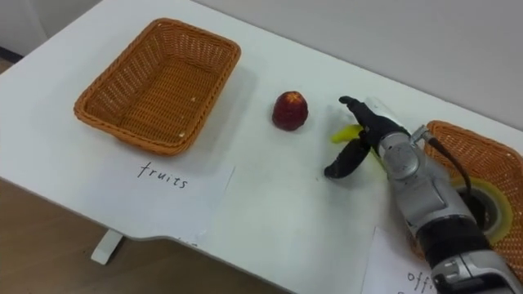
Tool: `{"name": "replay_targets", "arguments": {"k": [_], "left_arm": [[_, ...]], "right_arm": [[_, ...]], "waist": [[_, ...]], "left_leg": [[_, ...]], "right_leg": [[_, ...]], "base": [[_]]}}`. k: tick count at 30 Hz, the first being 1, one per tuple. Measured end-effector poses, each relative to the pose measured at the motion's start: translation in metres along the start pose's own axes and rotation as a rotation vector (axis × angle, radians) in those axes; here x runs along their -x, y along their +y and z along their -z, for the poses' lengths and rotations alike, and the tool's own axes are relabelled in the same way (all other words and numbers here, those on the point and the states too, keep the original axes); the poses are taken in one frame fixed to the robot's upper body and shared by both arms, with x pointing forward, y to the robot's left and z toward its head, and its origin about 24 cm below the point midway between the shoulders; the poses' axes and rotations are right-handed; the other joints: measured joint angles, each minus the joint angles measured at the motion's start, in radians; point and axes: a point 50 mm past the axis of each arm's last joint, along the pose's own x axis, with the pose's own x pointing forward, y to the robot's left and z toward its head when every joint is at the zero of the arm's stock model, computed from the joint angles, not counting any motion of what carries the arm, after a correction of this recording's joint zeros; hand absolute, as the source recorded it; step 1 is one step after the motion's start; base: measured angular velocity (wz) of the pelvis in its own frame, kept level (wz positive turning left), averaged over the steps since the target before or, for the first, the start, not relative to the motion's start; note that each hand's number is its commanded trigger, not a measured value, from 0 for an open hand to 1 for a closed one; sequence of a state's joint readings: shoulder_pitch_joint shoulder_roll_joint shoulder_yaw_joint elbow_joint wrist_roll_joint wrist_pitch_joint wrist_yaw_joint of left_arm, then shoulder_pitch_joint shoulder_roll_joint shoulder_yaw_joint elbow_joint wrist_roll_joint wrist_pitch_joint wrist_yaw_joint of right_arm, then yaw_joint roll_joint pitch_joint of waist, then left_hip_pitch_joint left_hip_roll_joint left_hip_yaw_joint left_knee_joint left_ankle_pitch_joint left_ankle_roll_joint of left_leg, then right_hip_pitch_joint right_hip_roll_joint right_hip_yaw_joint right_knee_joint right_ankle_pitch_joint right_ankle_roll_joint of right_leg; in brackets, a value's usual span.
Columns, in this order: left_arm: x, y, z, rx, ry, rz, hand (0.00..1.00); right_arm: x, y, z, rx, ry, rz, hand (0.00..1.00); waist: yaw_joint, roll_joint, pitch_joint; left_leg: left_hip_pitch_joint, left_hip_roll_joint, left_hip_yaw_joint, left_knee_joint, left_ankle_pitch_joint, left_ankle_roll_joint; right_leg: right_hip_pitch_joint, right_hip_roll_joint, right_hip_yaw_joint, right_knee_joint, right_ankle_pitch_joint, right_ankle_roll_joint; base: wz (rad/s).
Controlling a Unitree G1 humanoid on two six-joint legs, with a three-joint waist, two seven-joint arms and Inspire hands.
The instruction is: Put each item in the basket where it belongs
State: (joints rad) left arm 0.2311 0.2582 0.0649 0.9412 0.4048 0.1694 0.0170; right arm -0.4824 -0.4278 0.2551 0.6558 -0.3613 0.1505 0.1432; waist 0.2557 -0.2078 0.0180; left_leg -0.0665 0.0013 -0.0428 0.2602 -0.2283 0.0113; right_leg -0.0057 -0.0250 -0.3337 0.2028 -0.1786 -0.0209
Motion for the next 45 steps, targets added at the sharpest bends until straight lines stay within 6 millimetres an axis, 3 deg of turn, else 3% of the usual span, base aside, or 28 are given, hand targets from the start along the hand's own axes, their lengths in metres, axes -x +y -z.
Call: {"name": "replay_targets", "arguments": {"k": [5, 18, 42, 45], "left_arm": [[0.0, 0.0, 0.001, -0.001, 0.005, 0.002, 0.0], [0.0, 0.001, 0.0, 0.021, 0.005, 0.004, 0.0], [-0.002, 0.001, 0.003, 0.042, 0.027, 0.013, 0.0], [-0.002, 0.003, 0.003, 0.045, 0.025, 0.009, 0.0]], "right_arm": [[-0.001, 0.0, 0.004, 0.001, 0.024, -0.002, 0.0], [-0.004, -0.012, 0.015, 0.0, 0.079, 0.009, 0.0], [-0.006, -0.016, 0.024, -0.025, 0.116, 0.007, 0.0], [-0.005, -0.018, 0.025, -0.026, 0.119, 0.01, 0.0]], "waist": [[0.011, -0.014, -0.0034], [0.021, -0.012, -0.0022], [0.019, -0.014, -0.0008], [0.018, -0.018, -0.0037]], "left_leg": [[-0.011, 0.0, -0.004, 0.0, 0.0, -0.001], [-0.022, -0.001, -0.019, 0.002, 0.001, -0.002], [-0.027, -0.002, -0.025, 0.008, 0.002, -0.002], [-0.029, -0.004, -0.028, 0.011, 0.002, -0.002]], "right_leg": [[-0.006, 0.0, -0.01, 0.0, 0.0, 0.0], [-0.009, -0.002, -0.036, -0.001, 0.0, 0.0], [-0.007, -0.002, -0.039, -0.003, 0.0, 0.0], [-0.005, -0.002, -0.041, -0.012, 0.0, 0.0]], "base": [[0.04], [0.03], [0.0], [0.02]]}}
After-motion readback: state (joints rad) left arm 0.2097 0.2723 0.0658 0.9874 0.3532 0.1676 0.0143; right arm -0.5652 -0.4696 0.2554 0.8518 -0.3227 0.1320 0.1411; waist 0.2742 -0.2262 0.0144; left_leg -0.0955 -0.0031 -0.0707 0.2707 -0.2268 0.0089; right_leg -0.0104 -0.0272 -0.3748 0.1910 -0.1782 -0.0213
